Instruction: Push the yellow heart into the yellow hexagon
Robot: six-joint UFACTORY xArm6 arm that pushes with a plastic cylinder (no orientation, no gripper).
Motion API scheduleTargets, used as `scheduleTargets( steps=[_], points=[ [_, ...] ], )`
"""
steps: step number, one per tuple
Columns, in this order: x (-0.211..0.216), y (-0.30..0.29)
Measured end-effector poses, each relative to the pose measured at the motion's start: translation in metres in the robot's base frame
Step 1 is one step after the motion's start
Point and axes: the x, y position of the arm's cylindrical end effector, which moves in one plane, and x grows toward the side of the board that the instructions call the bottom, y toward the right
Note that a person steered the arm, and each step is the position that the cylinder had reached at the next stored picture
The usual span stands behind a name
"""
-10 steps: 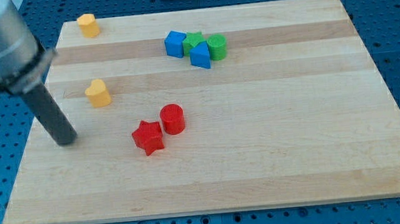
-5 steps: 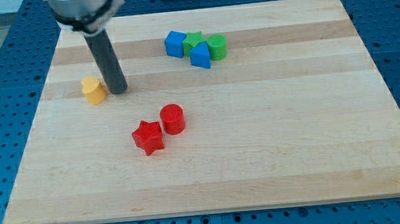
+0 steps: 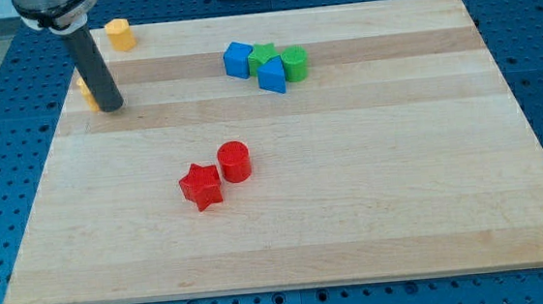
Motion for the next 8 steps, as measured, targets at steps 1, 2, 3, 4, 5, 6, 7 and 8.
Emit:
scheduleTargets(
  steps=[1, 2, 3, 4, 5, 6, 7, 8],
  points=[
    [0.032, -0.023],
    [0.003, -0.059],
    [-0.025, -0.047],
    [-0.029, -0.021],
    [-0.035, -0.002],
    [-0.006, 0.0],
    [0.008, 0.029],
    [-0.023, 0.034]
  ],
)
